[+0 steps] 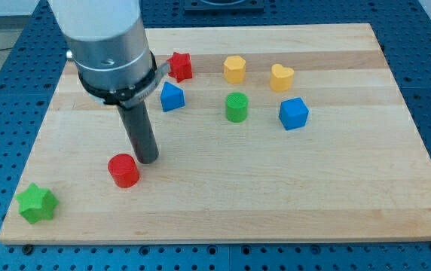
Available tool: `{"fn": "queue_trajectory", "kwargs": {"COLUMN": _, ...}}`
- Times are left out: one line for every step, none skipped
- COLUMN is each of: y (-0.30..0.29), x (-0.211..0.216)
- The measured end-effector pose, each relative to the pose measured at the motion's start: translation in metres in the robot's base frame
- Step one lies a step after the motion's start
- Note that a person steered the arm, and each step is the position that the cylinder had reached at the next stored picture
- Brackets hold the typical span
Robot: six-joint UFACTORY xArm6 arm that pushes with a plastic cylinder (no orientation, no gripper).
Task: Push the red circle into the green star
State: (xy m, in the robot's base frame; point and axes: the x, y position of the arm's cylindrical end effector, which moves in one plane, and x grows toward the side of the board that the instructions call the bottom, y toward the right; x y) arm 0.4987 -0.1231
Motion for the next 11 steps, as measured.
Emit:
{"fn": "queue_trajectory", "kwargs": {"y": -0.013, "x": 0.004}}
{"fn": "queue_trajectory", "kwargs": {"y": 0.005, "x": 0.005}}
{"fn": "queue_trajectory", "kwargs": {"y": 0.028, "x": 0.011}}
{"fn": "queue_trajectory", "kwargs": {"y": 0.027, "x": 0.026}}
{"fn": "queue_trajectory", "kwargs": {"y": -0.003, "x": 0.026}}
{"fn": "queue_trajectory", "kwargs": {"y": -0.036, "x": 0.026}}
{"fn": "queue_trajectory", "kwargs": {"y": -0.056, "x": 0.027}}
{"fn": "queue_trajectory", "kwargs": {"y": -0.073, "x": 0.03}}
{"fn": "queue_trajectory", "kwargs": {"y": -0.085, "x": 0.039}}
{"fn": "queue_trajectory", "kwargs": {"y": -0.088, "x": 0.041}}
{"fn": "queue_trajectory", "kwargs": {"y": -0.083, "x": 0.017}}
